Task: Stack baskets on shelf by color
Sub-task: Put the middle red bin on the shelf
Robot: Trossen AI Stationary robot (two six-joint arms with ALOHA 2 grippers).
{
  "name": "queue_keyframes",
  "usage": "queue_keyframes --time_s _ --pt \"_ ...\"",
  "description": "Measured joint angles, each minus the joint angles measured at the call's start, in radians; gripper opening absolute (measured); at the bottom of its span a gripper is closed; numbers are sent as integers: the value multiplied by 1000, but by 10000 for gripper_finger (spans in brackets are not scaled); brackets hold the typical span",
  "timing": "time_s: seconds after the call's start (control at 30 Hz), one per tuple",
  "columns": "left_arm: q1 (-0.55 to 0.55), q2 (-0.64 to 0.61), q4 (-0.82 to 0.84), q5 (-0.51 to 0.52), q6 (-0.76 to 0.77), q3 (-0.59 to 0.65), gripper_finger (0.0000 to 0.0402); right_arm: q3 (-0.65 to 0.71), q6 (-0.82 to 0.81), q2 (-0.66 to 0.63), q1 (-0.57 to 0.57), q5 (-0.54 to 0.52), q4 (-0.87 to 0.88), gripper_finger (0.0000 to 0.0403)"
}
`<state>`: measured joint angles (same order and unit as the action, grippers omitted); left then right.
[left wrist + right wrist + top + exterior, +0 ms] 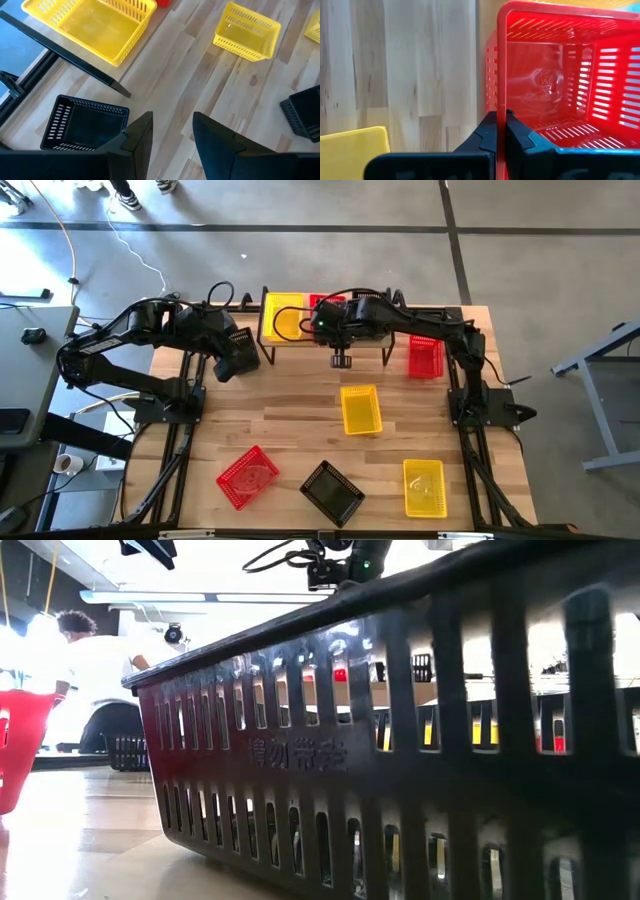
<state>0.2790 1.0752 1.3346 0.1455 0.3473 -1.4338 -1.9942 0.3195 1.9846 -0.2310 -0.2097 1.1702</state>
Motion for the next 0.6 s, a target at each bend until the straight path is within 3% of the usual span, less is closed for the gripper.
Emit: queue_keyframes --time_s 0.4,0.6 --pt "0 0 0 0 8 0 129 0 -8 0 -1 0 -31 4" --pt "0 0 0 -1 9 0 129 0 -49 0 -18 -3 -31 58"
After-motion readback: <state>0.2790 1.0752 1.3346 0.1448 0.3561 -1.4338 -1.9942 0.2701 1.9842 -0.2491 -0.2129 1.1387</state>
